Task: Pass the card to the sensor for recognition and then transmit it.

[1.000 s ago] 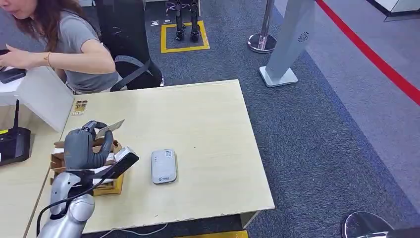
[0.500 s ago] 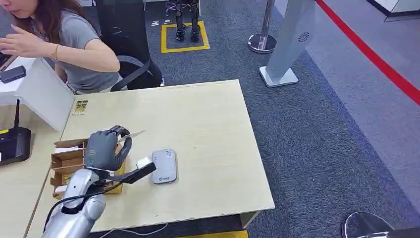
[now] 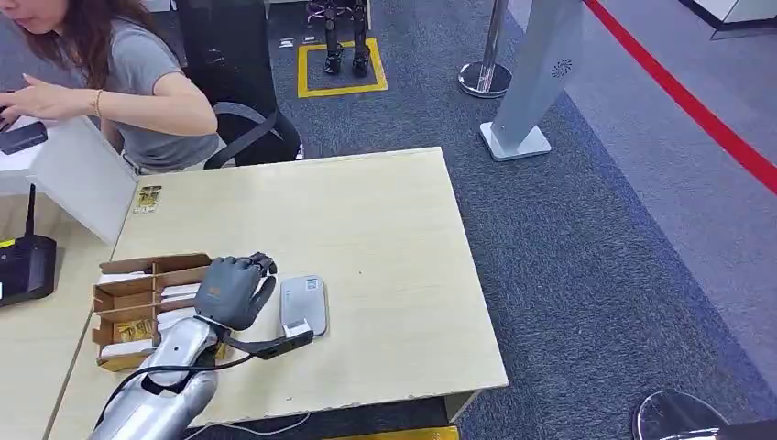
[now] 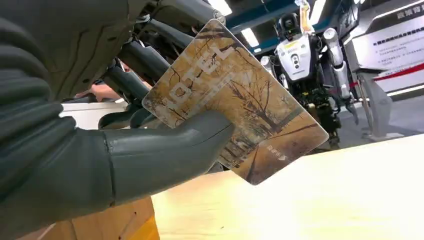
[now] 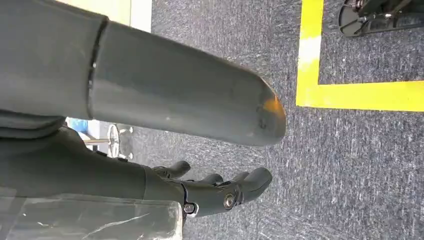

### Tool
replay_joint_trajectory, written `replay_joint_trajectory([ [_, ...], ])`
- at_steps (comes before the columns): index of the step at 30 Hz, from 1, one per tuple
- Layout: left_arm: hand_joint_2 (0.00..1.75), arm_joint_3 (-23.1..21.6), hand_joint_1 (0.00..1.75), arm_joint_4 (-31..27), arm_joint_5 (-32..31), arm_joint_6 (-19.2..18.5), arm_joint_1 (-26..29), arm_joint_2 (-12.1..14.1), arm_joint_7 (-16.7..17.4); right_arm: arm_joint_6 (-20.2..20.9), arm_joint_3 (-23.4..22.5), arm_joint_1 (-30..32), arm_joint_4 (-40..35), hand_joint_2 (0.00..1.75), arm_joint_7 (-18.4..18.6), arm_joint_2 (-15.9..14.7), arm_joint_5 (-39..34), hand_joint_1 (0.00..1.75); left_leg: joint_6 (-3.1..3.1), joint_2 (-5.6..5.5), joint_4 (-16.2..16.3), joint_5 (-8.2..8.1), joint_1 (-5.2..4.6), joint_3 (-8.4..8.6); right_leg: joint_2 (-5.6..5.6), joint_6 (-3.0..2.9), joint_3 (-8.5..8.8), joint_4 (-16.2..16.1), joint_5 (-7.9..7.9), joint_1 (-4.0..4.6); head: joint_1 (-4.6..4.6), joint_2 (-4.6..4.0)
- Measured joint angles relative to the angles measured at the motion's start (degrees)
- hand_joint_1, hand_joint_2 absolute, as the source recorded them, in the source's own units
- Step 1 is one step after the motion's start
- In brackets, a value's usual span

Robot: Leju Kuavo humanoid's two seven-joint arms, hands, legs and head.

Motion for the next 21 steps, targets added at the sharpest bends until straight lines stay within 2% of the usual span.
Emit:
replay_joint_trajectory([
  [18, 1.75, -2.41, 1.75, 1.22, -0.98, -1.07, -1.14, 0.31, -0.11, -0.02, 0.96, 0.00, 0.00, 0.00, 0.00, 0.00, 0.20, 0.00, 0.00, 0.00, 0.00, 0.00, 0.00, 0.00, 0.00, 0.00, 0.00, 0.00, 0.00, 0.00, 0.00, 0.00],
  [21, 1.75, -2.80, 1.75, 1.66, -0.85, -2.17, -1.49, 0.37, -0.77, -0.04, 0.98, -0.01, 0.00, 0.00, 0.00, 0.00, 0.28, 0.00, 0.00, -0.01, 0.00, 0.00, 0.00, 0.00, 0.00, 0.00, 0.00, 0.00, 0.00, 0.00, 0.00, 0.00],
])
